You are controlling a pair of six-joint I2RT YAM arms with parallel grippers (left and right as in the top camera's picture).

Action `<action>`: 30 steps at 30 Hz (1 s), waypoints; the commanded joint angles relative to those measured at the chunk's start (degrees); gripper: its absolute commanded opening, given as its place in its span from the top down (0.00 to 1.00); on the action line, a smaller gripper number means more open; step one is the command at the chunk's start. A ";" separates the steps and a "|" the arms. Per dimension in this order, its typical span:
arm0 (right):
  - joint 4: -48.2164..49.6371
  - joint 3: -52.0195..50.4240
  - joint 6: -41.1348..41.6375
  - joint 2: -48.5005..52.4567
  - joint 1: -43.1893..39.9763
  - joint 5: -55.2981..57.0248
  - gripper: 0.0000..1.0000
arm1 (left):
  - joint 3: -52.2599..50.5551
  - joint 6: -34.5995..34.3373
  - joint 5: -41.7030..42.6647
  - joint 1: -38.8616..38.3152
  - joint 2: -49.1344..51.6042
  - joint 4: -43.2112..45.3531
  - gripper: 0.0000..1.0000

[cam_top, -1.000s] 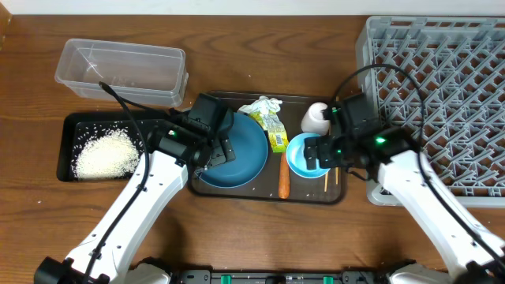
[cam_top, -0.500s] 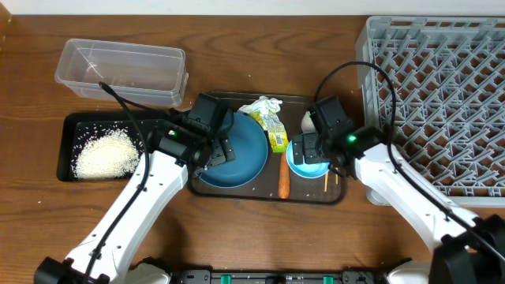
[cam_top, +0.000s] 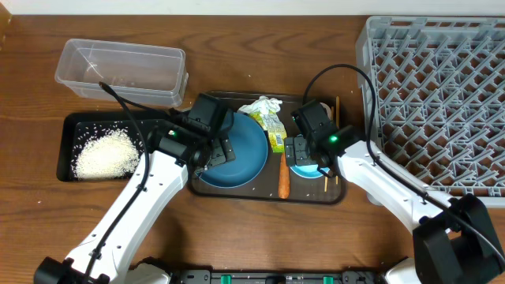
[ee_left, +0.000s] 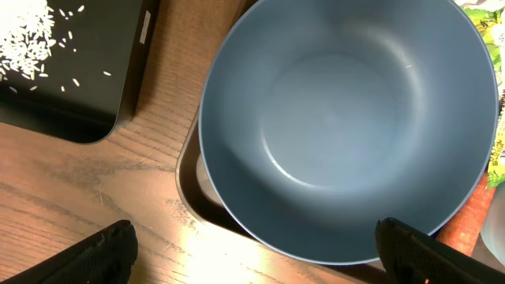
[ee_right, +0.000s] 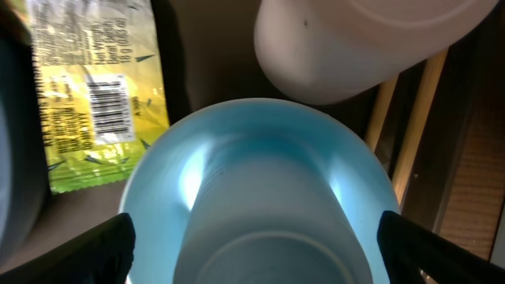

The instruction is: Sort waste into correct bins and load items into the dishwasher rack

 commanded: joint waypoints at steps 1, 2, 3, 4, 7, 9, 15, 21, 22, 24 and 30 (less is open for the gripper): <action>-0.07 -0.09 1.64 0.76 0.48 2.14 0.09 | 0.81 -0.11 -0.52 0.24 0.00 -0.26 0.01; -0.07 -0.09 1.64 0.76 0.46 2.14 0.12 | 0.83 -0.11 -0.52 0.24 0.00 -0.26 0.01; -0.04 -0.09 1.66 0.76 0.46 2.14 0.14 | 0.81 -0.11 -0.52 0.24 0.00 -0.26 0.01; -0.04 -0.02 1.64 0.76 0.48 2.12 0.18 | 0.81 -0.11 -0.52 0.24 0.00 -0.26 0.01; -0.20 -0.02 1.84 0.76 0.48 2.10 0.32 | 0.83 -0.11 -0.52 0.24 0.00 -0.26 0.01; -0.26 -0.02 1.84 0.76 0.48 2.10 0.34 | 0.83 -0.11 -0.52 0.24 0.00 -0.26 0.01; -2.60 1.22 2.73 -0.33 0.44 1.86 0.41 | 0.83 -0.11 -0.52 0.24 0.00 -0.26 0.01; -8.17 5.99 2.67 -5.51 0.28 1.88 0.42 | 0.81 -0.11 -0.50 0.24 0.00 -0.26 0.01; -9.27 6.97 2.67 -6.56 0.15 1.90 0.42 | 0.83 -0.11 -0.52 0.24 0.00 -0.26 0.01; -11.47 9.18 2.58 -8.92 -0.52 1.92 0.42 | 0.81 -0.11 -0.52 0.24 0.00 -0.26 0.01; -16.61 16.44 -1.40 -17.40 -8.02 1.92 0.41 | 0.83 -0.11 -0.52 0.24 0.00 -0.26 0.01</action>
